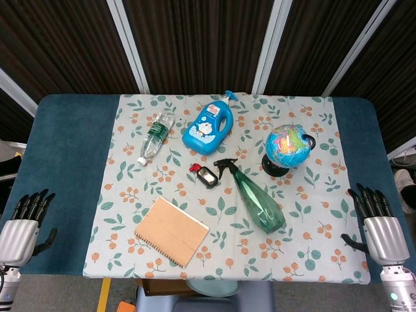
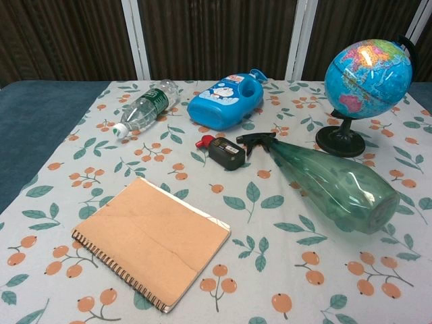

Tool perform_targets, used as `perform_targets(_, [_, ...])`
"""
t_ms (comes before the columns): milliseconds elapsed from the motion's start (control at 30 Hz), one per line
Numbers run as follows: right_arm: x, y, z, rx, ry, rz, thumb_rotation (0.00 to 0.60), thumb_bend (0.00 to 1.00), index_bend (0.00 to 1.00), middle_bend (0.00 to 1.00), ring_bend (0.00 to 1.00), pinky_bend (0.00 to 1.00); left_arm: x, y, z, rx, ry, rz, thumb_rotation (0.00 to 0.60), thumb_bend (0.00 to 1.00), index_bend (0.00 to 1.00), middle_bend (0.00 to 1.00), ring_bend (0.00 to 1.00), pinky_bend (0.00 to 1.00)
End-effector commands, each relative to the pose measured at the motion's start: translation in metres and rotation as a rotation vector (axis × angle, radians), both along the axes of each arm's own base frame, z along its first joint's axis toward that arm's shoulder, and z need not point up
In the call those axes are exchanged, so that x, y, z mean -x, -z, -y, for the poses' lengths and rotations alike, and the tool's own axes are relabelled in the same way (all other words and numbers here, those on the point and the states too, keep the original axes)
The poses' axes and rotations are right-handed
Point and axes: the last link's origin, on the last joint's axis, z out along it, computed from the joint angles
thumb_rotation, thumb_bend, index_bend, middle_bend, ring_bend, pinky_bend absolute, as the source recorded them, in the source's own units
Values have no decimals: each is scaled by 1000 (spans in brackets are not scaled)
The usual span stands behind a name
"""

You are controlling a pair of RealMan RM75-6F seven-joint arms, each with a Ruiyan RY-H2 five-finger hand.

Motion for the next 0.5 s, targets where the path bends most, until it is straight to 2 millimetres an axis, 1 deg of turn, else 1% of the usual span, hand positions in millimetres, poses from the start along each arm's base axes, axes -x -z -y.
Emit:
perform_targets(33, [1, 0, 1, 5, -4, 6, 600, 221, 0, 0, 0, 0, -1, 2, 0, 9, 0, -3, 600, 429, 0, 0, 0, 59])
perform_targets(167, [0, 2, 7, 12, -16, 40, 600, 221, 0, 0, 0, 0, -3, 3, 2, 13, 0, 9, 600, 428, 0, 0, 0, 60])
perform_targets(267, [-8, 3, 26, 29, -48, 76, 600, 220, 0, 0, 0, 0, -5, 3, 4, 13, 3, 14, 600, 429, 0, 0, 0, 60])
perform_targets(367, [-22, 1, 57, 42, -80, 82, 600, 221, 0, 0, 0, 0, -6, 5, 3, 19, 12, 15, 600, 430, 0, 0, 0, 59])
perform_targets(400, [-30, 1, 71, 43, -93, 88, 600, 220, 0, 0, 0, 0, -6, 6, 2, 24, 12, 14, 600, 430, 0, 0, 0, 59])
perform_targets(467, [-42, 1, 93, 42, -106, 90, 600, 221, 0, 0, 0, 0, -6, 8, 1, 36, 7, 17, 600, 430, 0, 0, 0, 59])
perform_targets(500, [-52, 2, 107, 40, -119, 91, 600, 221, 0, 0, 0, 0, -5, 8, 0, 44, 4, 17, 600, 430, 0, 0, 0, 59])
